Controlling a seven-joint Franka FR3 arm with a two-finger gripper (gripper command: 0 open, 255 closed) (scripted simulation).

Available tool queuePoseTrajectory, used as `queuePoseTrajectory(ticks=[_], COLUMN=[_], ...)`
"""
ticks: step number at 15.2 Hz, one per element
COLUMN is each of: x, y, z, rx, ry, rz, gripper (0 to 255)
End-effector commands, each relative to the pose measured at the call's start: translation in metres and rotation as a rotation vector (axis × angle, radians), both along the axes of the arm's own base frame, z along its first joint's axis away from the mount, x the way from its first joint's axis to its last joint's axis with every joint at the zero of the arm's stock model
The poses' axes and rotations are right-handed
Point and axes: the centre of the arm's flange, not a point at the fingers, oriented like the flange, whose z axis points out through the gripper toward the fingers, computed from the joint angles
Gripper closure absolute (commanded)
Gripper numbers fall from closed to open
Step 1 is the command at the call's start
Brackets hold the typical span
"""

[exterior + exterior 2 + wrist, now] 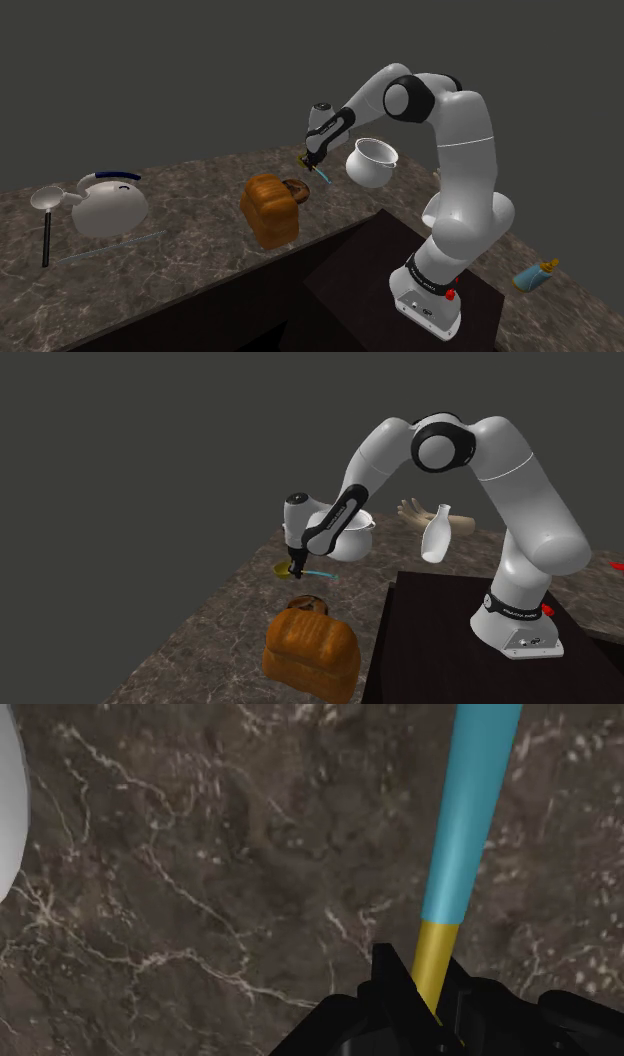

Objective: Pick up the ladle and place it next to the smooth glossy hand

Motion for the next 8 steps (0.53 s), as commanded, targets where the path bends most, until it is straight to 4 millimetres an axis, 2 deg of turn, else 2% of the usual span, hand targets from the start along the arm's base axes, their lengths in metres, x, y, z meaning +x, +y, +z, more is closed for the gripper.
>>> queuePoseTrajectory(ticks=[1,8], x=[0.0,0.0], y=[0.0,0.0], z=[0.011,0.048], rx=[0.0,0.0], ry=[0.0,0.0], rz=[0.0,0.0], gripper=[255,255])
